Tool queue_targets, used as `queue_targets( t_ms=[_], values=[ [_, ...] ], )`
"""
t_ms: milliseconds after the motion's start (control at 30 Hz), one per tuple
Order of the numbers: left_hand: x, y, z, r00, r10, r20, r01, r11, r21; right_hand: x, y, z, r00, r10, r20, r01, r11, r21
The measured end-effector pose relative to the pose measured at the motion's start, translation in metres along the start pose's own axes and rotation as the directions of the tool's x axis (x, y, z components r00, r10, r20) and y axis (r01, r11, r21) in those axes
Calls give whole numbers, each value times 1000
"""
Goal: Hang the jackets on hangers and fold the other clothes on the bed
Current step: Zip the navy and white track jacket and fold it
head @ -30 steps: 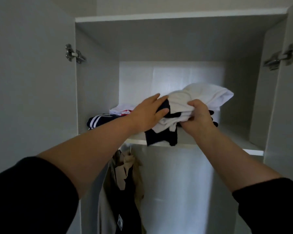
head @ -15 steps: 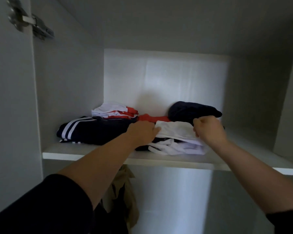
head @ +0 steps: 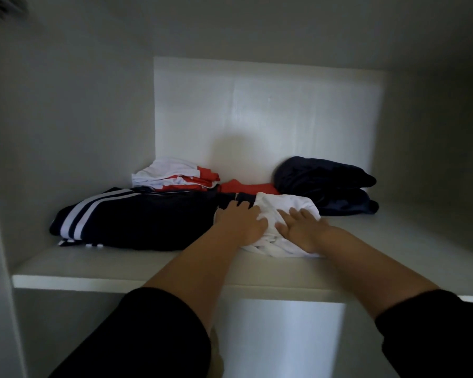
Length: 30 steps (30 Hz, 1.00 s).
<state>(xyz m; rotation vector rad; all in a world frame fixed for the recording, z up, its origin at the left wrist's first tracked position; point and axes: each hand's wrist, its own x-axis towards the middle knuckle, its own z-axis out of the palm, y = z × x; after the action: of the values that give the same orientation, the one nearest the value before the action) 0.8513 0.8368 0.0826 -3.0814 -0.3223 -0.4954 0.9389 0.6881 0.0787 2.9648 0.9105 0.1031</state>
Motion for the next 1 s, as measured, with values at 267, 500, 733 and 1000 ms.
queue_targets(
  t_ms=[267,500,733,1000],
  values=[
    [5,-4,8,996,-14,-82,17,999,38,15,5,5,999,-28,-40,34,988,153],
    [-46,58,-1,998,-63,-5,62,986,-155,-92,33,7,995,-22,-100,59,923,381],
    [-168,213,4,990,137,-23,-136,918,-374,-298,137,8,906,255,-338,-49,856,514],
    [-307,423,17,929,357,99,-257,814,-520,-542,239,19,766,328,-553,-73,899,432]
  ],
)
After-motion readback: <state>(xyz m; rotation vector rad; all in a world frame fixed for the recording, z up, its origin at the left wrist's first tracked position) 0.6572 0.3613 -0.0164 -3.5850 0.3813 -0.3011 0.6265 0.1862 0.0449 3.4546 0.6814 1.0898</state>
